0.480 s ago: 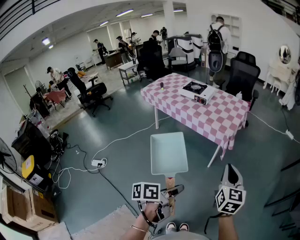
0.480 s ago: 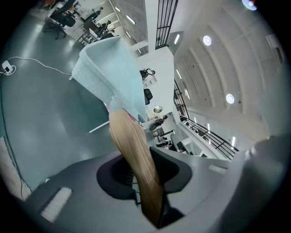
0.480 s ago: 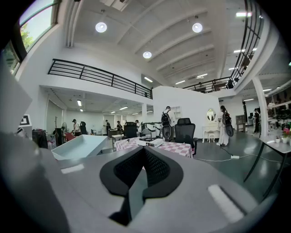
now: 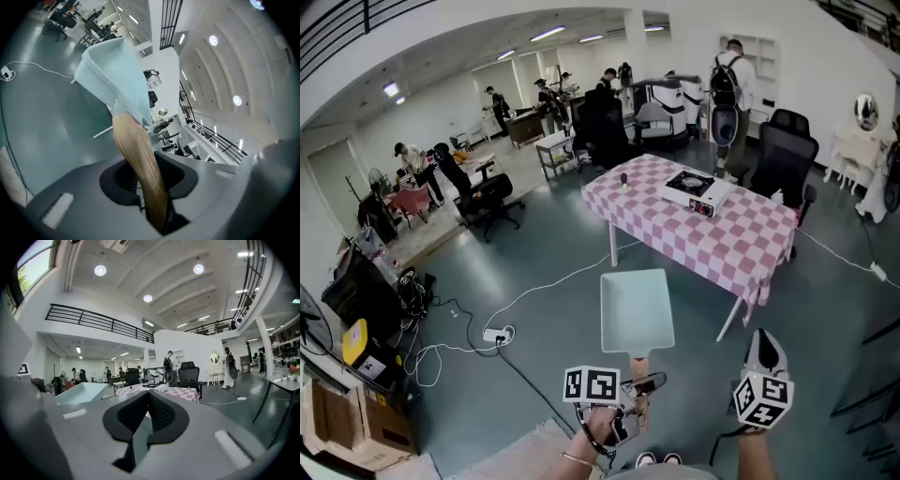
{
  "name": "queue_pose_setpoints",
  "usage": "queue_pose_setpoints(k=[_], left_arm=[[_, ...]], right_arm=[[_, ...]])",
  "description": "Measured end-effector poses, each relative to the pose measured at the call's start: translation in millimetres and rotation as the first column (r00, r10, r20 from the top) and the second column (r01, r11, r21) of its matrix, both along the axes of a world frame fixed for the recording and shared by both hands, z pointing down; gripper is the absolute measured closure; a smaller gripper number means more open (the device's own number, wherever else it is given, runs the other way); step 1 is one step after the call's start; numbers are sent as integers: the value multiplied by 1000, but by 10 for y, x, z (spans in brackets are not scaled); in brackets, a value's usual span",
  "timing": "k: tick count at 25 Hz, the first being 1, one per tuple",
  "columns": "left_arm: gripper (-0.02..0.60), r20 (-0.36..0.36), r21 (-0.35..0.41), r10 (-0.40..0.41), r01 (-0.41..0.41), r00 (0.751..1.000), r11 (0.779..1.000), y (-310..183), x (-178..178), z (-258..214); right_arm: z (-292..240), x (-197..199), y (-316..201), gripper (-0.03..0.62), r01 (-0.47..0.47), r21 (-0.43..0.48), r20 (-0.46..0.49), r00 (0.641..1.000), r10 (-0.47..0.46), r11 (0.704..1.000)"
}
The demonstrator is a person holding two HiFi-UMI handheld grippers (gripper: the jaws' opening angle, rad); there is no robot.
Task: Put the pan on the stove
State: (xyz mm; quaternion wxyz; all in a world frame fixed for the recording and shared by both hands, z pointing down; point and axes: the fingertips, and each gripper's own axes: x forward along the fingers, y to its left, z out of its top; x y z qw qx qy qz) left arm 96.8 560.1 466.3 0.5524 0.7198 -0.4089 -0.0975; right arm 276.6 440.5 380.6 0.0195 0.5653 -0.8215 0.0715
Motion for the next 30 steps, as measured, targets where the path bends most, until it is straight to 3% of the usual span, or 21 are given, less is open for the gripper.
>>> queue_pose_setpoints(k=[15, 30], left_arm=[[491, -2, -28, 43, -43, 999, 999, -194, -256, 116], [492, 7, -43, 45, -45, 999, 998, -1317, -460, 154]], right_arm=[[248, 7, -95, 583, -95, -61, 2, 995, 96, 994], [215, -195, -1348, 584, -91, -45, 18, 996, 91, 995]])
